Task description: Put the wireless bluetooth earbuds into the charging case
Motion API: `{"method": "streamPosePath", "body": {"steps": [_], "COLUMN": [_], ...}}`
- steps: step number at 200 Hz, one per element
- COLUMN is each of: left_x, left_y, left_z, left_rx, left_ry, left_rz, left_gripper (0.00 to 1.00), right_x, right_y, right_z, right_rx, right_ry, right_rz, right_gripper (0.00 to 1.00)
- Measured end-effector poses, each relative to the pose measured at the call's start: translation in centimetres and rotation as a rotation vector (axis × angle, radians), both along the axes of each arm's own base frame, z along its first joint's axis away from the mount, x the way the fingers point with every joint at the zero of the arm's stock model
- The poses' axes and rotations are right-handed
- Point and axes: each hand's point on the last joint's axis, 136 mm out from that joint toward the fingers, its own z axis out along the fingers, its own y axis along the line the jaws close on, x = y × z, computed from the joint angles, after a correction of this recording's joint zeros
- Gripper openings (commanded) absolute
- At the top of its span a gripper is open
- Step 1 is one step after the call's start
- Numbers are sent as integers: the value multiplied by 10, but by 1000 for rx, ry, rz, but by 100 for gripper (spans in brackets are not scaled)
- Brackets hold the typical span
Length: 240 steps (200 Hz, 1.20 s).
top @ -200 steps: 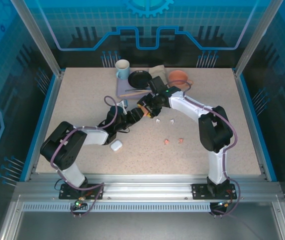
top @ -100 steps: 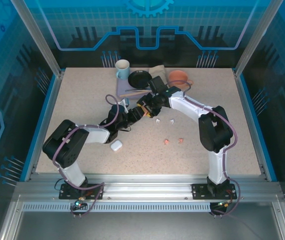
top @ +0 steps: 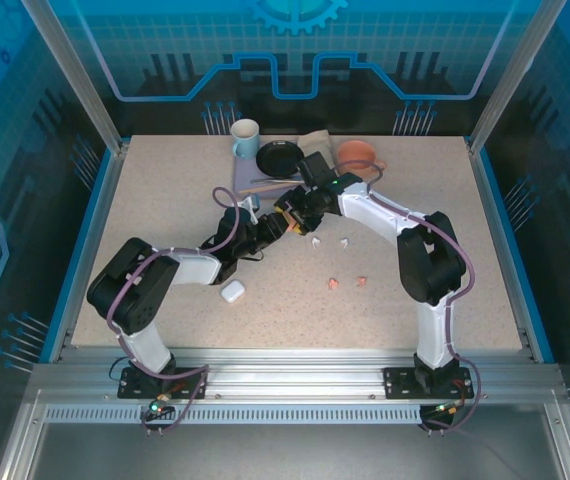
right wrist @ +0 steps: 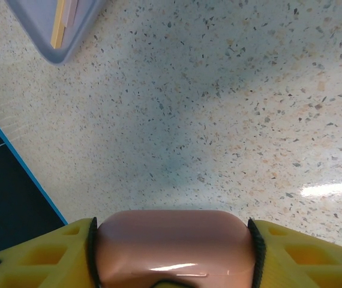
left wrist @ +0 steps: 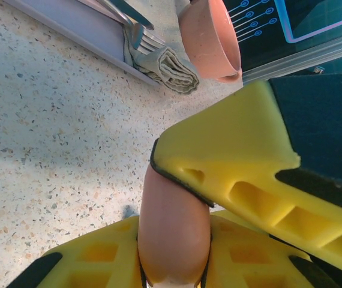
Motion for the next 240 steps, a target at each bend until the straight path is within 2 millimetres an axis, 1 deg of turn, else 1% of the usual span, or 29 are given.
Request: {"method": "streamPosePath", "body": {"steps": [7, 20, 30, 40, 52, 70, 87, 97, 107, 115, 123, 136, 154, 175, 197, 225, 240], "left_x": [0, 0, 0, -2, -5, -9, -11, -11, -10, -10, -10, -13, -22, -34, -43, -46, -47], "left_y": [0, 0, -1, -2, -3, -6, -13, -16, -18, -18, -18, -16, -13, -12, -15, -19, -20], "left_z": [0, 0, 0, -1, -3, 4, 22, 34, 46, 54, 61, 67, 67, 65, 73, 83, 86], "left_rx": [1, 1, 2, 7, 23, 52, 67, 69, 74, 79, 83, 89, 95, 98, 92, 80, 76], "left_ry": [0, 1, 4, 18, 43, 65, 60, 52, 39, 32, 29, 29, 43, 74, 72, 51, 47], "left_rz": [0, -2, -6, -12, -29, -74, -154, -204, -257, -297, -334, -391, -462, -534, -597, -640, -651], "left_gripper": [12, 9, 6, 4, 0, 0, 0, 0, 0, 0, 0, 0, 0, 0, 0, 0, 0], "right_x": [0, 1, 1, 3, 6, 9, 20, 26, 28, 25, 20, 4, -19, -38, -44, -44, -45], "right_y": [0, 0, 0, -2, -9, -37, -69, -84, -95, -99, -100, -99, -101, -99, -90, -80, -74], "right_z": [0, 0, 1, 4, 11, 26, 48, 60, 69, 74, 76, 76, 70, 69, 72, 80, 78], "right_rx": [0, 2, 2, 8, 23, 45, 58, 60, 47, 39, 33, 17, -7, -3, 38, 83, 102], "right_ry": [0, 2, -3, -20, -55, -114, -200, -260, -324, -370, -411, -478, -553, -622, -681, -735, -743], "right_rz": [0, -5, -1, -5, -21, -68, -98, -95, -67, -33, 12, 106, 222, 324, 398, 451, 474], "right_gripper": [62, 77, 84, 88, 89, 89, 89, 88, 88, 87, 87, 86, 86, 84, 83, 81, 81]}}
